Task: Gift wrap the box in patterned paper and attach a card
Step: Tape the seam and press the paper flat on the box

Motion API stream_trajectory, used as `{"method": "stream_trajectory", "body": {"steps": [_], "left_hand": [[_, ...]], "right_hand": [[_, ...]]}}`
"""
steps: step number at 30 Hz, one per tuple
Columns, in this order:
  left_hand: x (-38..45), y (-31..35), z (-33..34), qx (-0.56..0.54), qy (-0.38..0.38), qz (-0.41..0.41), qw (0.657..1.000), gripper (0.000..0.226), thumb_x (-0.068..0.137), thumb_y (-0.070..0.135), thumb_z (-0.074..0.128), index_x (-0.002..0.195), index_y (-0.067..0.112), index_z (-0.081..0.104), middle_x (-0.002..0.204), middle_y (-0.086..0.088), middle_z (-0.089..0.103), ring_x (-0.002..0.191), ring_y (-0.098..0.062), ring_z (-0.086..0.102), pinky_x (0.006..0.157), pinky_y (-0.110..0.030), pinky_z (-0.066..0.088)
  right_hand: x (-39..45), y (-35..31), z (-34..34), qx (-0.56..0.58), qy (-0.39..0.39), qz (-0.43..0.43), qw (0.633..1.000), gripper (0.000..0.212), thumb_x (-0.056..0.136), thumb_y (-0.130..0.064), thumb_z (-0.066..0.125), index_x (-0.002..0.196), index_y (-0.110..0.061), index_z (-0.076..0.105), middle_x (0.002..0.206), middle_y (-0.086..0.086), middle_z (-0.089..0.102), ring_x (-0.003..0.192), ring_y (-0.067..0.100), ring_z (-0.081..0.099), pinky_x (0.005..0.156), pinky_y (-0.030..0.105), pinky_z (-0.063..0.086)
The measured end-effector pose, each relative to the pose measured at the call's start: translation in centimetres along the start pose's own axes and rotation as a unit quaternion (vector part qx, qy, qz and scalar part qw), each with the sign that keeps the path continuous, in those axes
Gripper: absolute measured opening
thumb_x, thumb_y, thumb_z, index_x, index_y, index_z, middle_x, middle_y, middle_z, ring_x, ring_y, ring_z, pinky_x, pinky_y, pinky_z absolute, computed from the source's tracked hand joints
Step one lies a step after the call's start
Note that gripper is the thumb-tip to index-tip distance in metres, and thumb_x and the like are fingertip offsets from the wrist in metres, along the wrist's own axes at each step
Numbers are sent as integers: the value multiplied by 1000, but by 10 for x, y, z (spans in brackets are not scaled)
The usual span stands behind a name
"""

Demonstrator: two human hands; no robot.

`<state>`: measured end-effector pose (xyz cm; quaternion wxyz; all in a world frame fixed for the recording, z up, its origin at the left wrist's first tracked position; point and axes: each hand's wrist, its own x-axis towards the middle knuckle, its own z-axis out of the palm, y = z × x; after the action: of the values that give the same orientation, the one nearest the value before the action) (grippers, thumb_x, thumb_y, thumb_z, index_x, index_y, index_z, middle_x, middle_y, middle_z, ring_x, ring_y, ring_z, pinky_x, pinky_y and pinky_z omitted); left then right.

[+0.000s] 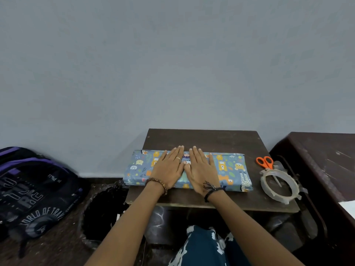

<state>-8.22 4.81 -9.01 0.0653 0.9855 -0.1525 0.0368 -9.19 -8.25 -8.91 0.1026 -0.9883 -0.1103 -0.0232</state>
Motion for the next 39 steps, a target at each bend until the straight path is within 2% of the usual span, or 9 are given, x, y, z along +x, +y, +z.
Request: {"method": "stream_trajectory", "body": {"steps": [3, 7, 14, 19, 26, 30, 33, 36, 39], "left_hand": [[-1, 1, 4, -5, 5, -55, 998, 56, 100, 41, 17, 149, 18, 4, 157, 1, 3, 144, -10, 1, 118, -33, 1], [-2, 1, 5, -22, 7, -152, 988, 60, 97, 49, 20, 149, 19, 11, 157, 1, 9, 144, -11, 3, 117, -40, 1], [-19, -23, 1, -40, 29, -275, 960, 65, 97, 50, 20, 149, 14, 9, 157, 1, 8, 144, -13, 6, 115, -47, -2], [-30, -35, -5, -87, 28, -348, 933, 71, 95, 53, 24, 148, 7, 12, 153, -9, 23, 143, -22, 10, 114, -49, -3], [-28, -36, -10, 0, 58, -309, 949, 61, 99, 40, 27, 148, 7, 9, 155, -10, 10, 144, -23, 3, 114, -49, 2], [-12, -67, -22, -48, 85, -246, 964, 48, 94, 6, 39, 141, 14, 36, 147, -13, 31, 136, -27, 28, 110, -42, 24], [-7, -82, -29, -3, 95, -220, 971, 41, 93, 2, 39, 130, 16, 52, 130, -9, 52, 123, -28, 42, 97, -39, 36], [-1, -77, -33, 54, 83, -217, 971, 39, 95, 4, 39, 131, 15, 49, 123, -9, 55, 119, -28, 43, 90, -37, 36], [0, -71, -25, 104, 57, -209, 971, 41, 95, 2, 36, 134, 12, 41, 125, -13, 49, 119, -30, 40, 90, -38, 35]], "right_hand": [[-2, 1, 4, -12, 16, 0, 1000, 94, 67, -50, -22, 149, -14, 6, 157, 0, 6, 145, 14, 2, 117, 39, -1], [-1, -1, 5, -14, 16, 1, 1000, 93, 68, -50, -21, 149, -14, 7, 157, 1, 7, 145, 14, 3, 117, 40, 0], [0, -1, 7, -9, 19, 9, 1000, 91, 69, -48, -18, 149, -14, 8, 157, 1, 8, 144, 14, 5, 116, 40, -1], [-1, -1, 8, -15, 26, 9, 1000, 91, 70, -48, -17, 149, -13, 9, 157, 1, 10, 144, 15, 6, 116, 40, -1], [-1, -1, 7, -16, 35, 7, 999, 84, 76, -46, -13, 149, -13, 10, 157, 2, 10, 144, 15, 7, 116, 40, -1], [-2, -1, 7, -16, 49, 1, 999, 86, 74, -45, -13, 149, -12, 13, 156, 2, 13, 144, 15, 9, 116, 40, 1], [0, -1, 6, -15, 46, 1, 999, 75, 83, -43, -3, 149, -11, 13, 156, 3, 13, 144, 16, 9, 116, 40, 1], [1, 1, 4, -11, 37, -1, 999, 60, 96, -38, 14, 149, -11, 11, 157, 3, 11, 144, 16, 7, 116, 40, 0], [1, 2, 6, -12, 30, -5, 999, 58, 98, -36, 22, 149, -11, 12, 157, 3, 11, 144, 16, 7, 117, 40, 1]]}}
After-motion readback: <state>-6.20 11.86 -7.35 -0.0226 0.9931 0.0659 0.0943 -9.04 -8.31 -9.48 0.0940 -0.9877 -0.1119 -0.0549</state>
